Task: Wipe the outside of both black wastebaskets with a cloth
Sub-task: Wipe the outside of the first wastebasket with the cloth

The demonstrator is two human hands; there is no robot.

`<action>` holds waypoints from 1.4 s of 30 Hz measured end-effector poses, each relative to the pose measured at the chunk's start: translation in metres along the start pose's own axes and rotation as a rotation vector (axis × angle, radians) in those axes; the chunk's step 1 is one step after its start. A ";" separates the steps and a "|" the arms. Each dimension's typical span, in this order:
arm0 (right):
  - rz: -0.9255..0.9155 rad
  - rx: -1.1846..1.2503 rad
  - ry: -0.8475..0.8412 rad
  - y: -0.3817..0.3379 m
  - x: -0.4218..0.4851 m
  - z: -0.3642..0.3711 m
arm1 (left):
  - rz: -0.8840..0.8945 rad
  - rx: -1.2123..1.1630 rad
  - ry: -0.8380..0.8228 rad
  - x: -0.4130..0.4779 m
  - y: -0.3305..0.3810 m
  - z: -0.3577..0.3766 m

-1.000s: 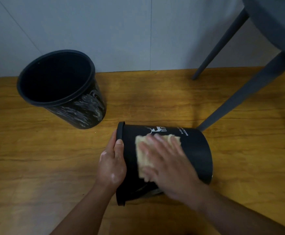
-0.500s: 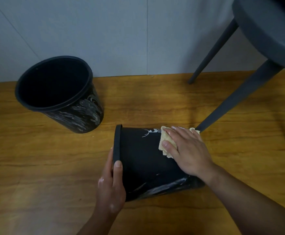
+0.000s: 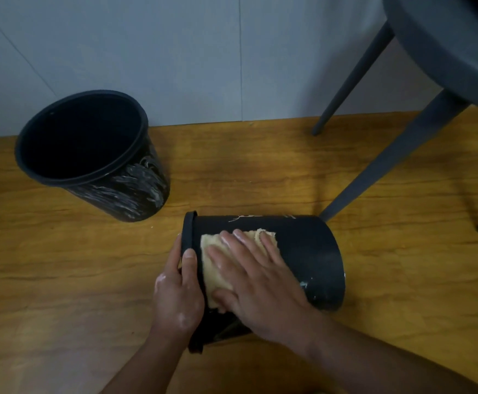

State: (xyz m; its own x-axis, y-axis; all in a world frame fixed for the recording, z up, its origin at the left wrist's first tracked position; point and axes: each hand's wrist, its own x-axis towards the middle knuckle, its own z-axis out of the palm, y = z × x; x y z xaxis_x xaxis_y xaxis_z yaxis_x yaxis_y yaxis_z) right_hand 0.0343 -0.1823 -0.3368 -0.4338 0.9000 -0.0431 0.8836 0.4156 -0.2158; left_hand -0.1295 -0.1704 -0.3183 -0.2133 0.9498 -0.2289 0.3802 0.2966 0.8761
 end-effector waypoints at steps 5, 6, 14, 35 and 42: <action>0.239 -0.009 -0.041 0.070 -0.035 -0.004 | -0.005 -0.017 -0.015 0.002 0.007 -0.001; 0.277 -0.015 -0.046 0.083 -0.042 -0.005 | 0.000 -0.011 -0.021 0.002 0.008 0.000; 0.261 0.009 0.048 0.040 -0.029 0.003 | -0.023 -0.008 -0.013 0.004 0.004 0.002; 0.313 0.076 0.009 0.101 -0.021 -0.009 | 0.053 -0.047 -0.072 0.005 0.008 0.000; 0.350 0.133 -0.005 0.103 -0.003 -0.012 | 0.070 -0.065 -0.062 -0.001 -0.009 0.003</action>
State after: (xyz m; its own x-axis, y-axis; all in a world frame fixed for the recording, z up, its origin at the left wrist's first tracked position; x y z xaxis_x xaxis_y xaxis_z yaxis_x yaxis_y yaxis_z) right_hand 0.1283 -0.1407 -0.3468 -0.1104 0.9837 -0.1417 0.9480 0.0615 -0.3121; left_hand -0.1301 -0.1736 -0.3274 -0.1316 0.9729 -0.1903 0.3325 0.2242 0.9161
